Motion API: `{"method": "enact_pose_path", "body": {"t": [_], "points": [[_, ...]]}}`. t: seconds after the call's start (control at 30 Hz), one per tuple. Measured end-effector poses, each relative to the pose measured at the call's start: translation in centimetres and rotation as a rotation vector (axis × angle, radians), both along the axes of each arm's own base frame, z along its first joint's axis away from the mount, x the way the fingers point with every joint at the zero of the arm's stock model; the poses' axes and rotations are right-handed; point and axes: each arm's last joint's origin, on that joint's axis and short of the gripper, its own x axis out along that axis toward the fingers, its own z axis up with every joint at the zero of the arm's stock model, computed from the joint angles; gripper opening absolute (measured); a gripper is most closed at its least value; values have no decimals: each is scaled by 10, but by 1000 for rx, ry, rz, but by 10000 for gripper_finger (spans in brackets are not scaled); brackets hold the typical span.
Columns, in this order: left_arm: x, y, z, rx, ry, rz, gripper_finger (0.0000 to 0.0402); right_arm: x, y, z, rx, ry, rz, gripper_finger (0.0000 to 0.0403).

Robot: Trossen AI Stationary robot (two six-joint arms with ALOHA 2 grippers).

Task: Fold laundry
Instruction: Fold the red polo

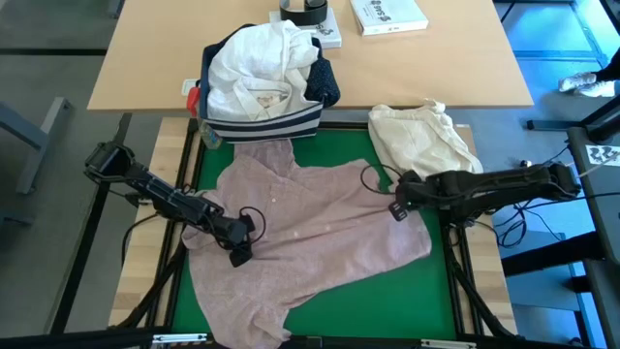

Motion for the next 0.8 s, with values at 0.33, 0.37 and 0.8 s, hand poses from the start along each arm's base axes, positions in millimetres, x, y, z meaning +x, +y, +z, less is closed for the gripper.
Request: {"method": "enact_pose_path", "body": {"t": [0.33,0.37,0.8], "points": [[10,5,28,35,-74,11,84,10,-2,6,104,-75,-30,81],[15,5,39,41,-112,10,84,11,-4,13,99,-83,-14,96],[35,41,68,425,-214,92,84,34,-42,18,-117,-72,109,198]]}}
